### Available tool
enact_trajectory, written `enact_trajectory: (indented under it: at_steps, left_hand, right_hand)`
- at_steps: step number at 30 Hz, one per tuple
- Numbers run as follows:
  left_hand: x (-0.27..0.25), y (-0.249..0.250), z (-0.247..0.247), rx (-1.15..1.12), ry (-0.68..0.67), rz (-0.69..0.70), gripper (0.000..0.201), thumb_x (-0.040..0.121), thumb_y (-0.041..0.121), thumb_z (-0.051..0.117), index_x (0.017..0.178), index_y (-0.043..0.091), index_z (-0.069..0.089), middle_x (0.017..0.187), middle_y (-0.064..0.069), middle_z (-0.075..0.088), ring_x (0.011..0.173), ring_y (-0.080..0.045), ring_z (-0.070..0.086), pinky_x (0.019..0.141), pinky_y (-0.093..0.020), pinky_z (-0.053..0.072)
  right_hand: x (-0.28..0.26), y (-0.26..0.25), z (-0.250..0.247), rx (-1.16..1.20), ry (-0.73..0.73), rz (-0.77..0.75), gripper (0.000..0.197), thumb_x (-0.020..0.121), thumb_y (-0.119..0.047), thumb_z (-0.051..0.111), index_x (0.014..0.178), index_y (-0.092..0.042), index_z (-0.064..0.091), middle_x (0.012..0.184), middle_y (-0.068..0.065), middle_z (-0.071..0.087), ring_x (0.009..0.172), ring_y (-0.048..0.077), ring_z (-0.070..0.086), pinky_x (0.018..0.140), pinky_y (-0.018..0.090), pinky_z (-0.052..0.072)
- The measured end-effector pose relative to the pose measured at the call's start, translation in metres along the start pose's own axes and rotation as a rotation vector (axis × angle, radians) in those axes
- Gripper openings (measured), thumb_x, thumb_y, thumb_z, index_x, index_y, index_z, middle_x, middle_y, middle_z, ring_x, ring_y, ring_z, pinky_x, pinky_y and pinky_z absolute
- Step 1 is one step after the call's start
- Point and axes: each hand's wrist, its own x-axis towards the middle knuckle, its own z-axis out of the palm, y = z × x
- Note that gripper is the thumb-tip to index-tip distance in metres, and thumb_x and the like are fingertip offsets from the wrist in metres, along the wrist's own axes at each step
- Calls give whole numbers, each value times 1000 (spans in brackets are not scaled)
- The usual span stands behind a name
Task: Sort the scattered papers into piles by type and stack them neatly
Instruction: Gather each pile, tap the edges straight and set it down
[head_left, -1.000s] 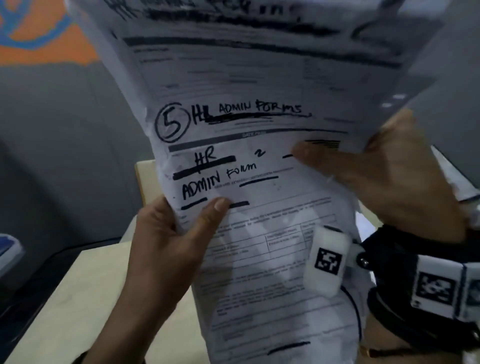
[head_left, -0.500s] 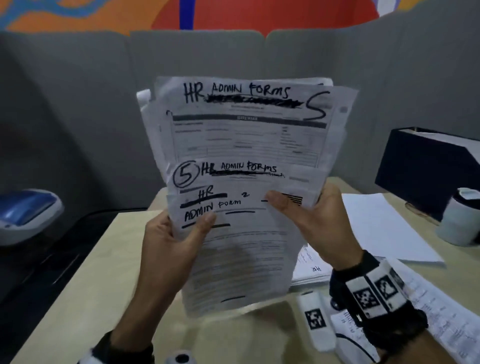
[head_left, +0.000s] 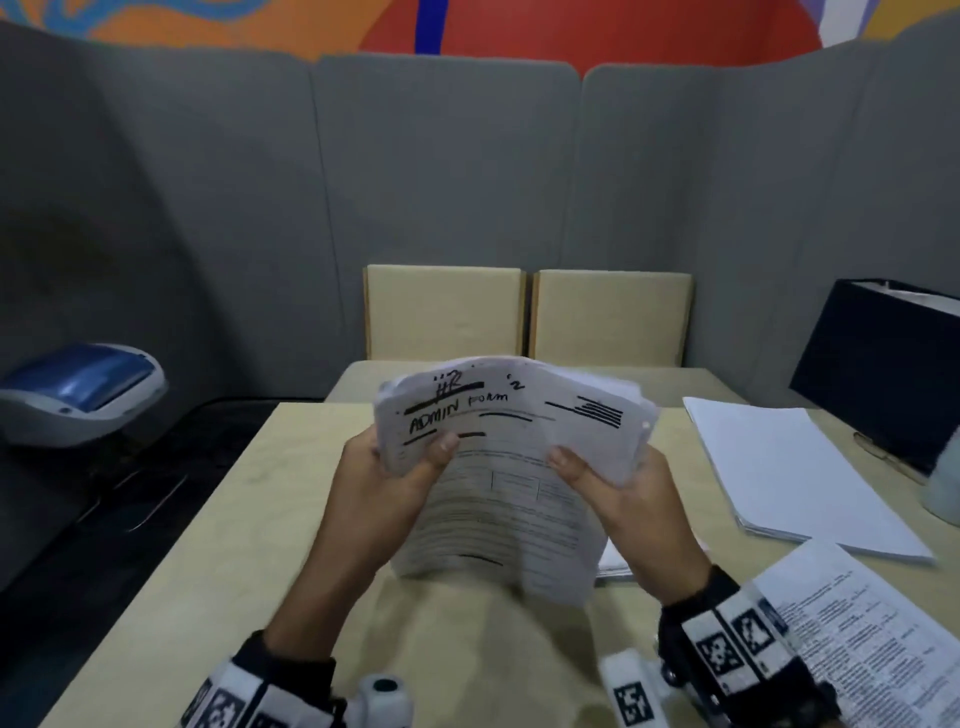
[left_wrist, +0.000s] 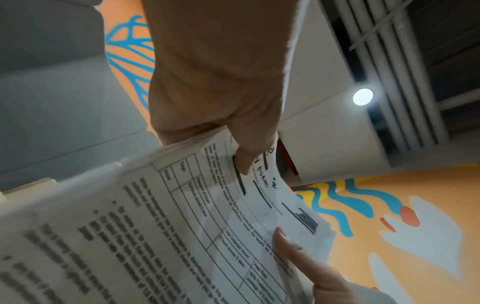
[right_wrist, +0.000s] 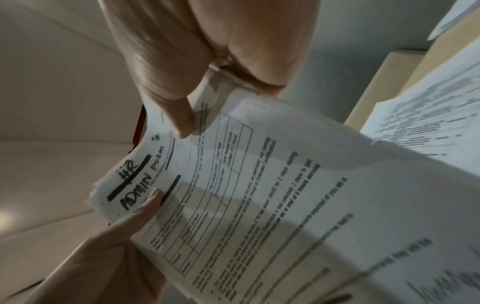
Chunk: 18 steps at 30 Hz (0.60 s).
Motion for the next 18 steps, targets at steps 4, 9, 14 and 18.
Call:
enact_trajectory:
  at_steps: [4,9,14,18]
  left_hand:
    - [-4,15,2,-33,2,59,11,94,25,73,101,18,78,93,5,81,86,-12,78,70,-30,63]
    - [-12,33,-8,-128,-23,110,20,89,26,75,106,16,76,98,2,81,89,-14,78,71,-28,64]
    - [-17,18,-21,-48,-156,-57,24,87,25,79,110,20,74,102,6,81,92,-9,77,75,-25,60]
    - [-20,18,-19,-46,-130,-22,14,91,23,75,103,16,77,95,5,82,86,-11,78,65,-22,59]
  right_hand:
    - [2,-21,6,-25,28,-39,21,92,-22,76,111,-13,76,104,3,81,97,22,78,82,47,65]
    - [5,-46,3,83,-44,-82,26,88,-11,77,114,-10,74,108,8,80,99,27,77,80,42,65]
    - [-7,-18,5,97,-75,69,33,85,-12,81,116,-4,72,113,14,78,103,36,76,91,62,59]
    - [-5,-23,13,108,-40,66,32,84,-13,82,113,-3,73,112,15,78,102,37,76,92,63,58]
